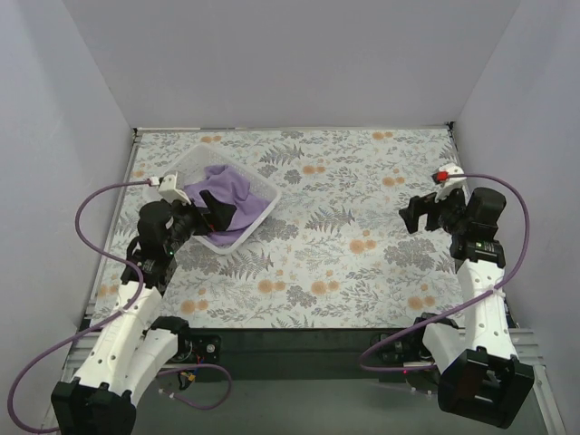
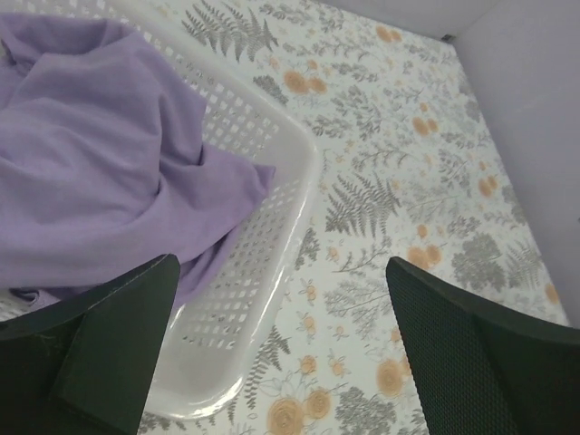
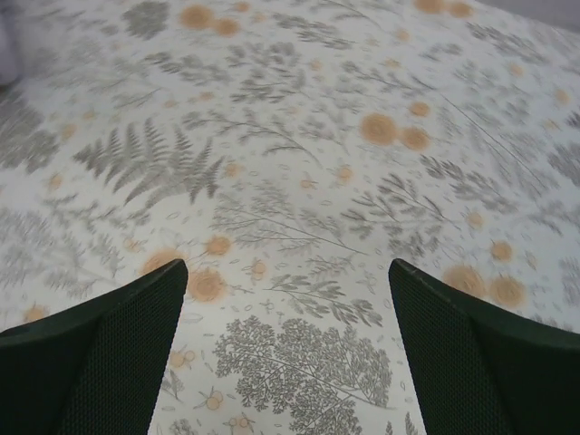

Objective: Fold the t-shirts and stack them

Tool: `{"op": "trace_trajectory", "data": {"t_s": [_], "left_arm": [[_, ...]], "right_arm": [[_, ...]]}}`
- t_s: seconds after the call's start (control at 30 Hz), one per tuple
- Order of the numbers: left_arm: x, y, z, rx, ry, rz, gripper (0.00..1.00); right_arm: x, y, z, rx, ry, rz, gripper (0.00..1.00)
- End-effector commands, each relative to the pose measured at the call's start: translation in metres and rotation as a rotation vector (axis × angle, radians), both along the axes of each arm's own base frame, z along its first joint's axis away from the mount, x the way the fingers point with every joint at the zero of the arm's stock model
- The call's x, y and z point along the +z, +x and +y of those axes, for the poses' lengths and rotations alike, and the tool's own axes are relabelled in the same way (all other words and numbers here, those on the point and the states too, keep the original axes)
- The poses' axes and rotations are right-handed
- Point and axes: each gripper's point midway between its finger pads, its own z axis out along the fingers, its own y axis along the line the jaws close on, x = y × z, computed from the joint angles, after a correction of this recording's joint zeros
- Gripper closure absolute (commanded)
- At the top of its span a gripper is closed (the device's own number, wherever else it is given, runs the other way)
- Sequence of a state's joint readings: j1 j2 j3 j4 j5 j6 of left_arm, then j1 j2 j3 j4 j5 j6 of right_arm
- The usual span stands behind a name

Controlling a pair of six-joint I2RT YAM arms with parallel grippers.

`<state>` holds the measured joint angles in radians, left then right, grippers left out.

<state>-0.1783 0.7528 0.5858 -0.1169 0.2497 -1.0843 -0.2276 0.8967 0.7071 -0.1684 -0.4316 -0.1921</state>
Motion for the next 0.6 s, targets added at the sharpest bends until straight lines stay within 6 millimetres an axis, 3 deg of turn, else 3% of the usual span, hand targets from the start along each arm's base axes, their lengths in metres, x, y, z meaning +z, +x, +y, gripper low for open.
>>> {"op": "trace_trajectory", "data": {"t_s": [0.0, 0.03, 0.07, 0.1, 0.43, 0.47, 0.53, 0.57], "left_arm": [[0.040, 0.004, -0.001, 0.054, -0.083, 0.111, 0.02], [0.025, 0.007, 0.000, 0.064, -0.059, 0.177, 0.05], [0.028, 0.010, 0.002, 0.071, -0.048, 0.182, 0.07], [0.018, 0.013, 0.001, 0.065, -0.020, 0.221, 0.08], [-0.022, 0.069, 0.022, 0.154, 0.233, 0.373, 0.21], [-0.037, 0.074, 0.023, 0.153, 0.265, 0.414, 0.22], [-0.042, 0.085, 0.029, 0.175, 0.323, 0.418, 0.24], [-0.058, 0.092, 0.028, 0.169, 0.345, 0.455, 0.25]], "right_arm": [[-0.003, -0.050, 0.084, 0.678, -0.040, -0.185, 0.02], [-0.013, -0.050, 0.083, 0.680, -0.047, -0.172, 0.02], [-0.028, -0.053, 0.084, 0.687, -0.027, -0.138, 0.02], [-0.030, -0.056, 0.087, 0.714, -0.017, -0.139, 0.02], [-0.027, -0.054, 0.086, 0.709, -0.020, -0.138, 0.02], [-0.028, -0.054, 0.086, 0.709, -0.019, -0.135, 0.02], [-0.029, -0.053, 0.084, 0.700, -0.023, -0.129, 0.02], [-0.029, -0.052, 0.084, 0.698, -0.025, -0.129, 0.02]]}}
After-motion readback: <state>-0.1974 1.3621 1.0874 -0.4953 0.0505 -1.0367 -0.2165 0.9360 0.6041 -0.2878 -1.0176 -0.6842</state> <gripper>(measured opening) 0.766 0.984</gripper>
